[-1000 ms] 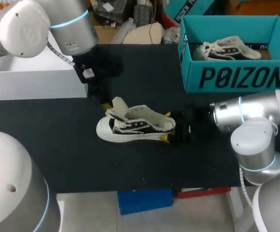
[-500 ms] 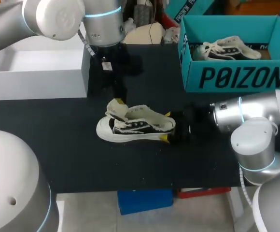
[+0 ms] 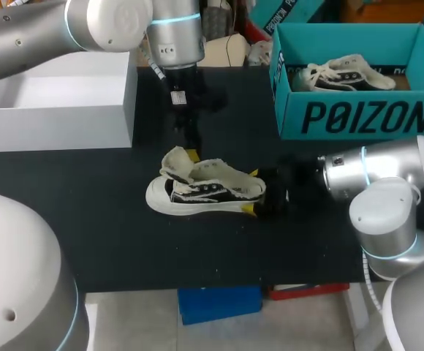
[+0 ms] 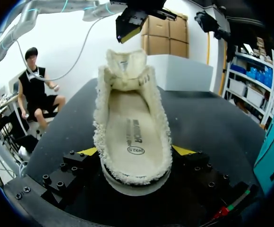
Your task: Take the shoe out of the shoebox, open the shoe tongue, remove and reinsert the insole, then place the shoe into the shoebox
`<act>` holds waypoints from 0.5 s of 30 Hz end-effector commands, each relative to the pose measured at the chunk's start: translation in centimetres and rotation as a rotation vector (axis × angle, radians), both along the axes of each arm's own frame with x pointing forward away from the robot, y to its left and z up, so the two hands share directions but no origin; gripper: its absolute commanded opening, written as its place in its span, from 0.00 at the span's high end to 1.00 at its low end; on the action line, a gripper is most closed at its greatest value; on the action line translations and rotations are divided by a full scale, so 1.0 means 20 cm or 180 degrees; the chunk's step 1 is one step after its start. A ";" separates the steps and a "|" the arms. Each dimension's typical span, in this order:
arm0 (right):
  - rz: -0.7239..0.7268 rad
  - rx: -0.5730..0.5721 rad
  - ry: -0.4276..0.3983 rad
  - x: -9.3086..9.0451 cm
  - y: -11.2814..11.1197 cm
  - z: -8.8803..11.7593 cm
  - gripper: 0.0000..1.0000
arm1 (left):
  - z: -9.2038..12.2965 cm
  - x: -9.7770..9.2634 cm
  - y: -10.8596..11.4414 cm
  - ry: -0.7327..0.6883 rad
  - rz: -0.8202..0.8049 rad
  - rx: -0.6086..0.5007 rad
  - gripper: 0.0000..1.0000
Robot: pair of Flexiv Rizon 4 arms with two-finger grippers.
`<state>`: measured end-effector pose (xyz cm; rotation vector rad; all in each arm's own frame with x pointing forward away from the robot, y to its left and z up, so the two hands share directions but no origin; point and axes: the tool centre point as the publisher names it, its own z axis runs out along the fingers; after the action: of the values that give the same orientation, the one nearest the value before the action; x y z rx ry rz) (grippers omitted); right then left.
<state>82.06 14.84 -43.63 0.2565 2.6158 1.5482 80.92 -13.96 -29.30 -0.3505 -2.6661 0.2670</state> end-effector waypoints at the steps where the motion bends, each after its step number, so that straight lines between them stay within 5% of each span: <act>1: -0.0004 -0.0007 0.0004 0.00 0.00 -0.01 1.00 | -0.03 0.02 -0.01 0.0133 -0.0030 -0.0004 1.00; 15: -0.0004 -0.0007 0.0004 0.00 0.00 -0.01 1.00 | -0.03 0.02 -0.01 -0.0039 0.0090 0.0105 1.00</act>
<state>82.06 14.84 -43.63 0.2566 2.6158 1.5482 81.54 -13.96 -30.09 -0.3335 -2.6398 0.2586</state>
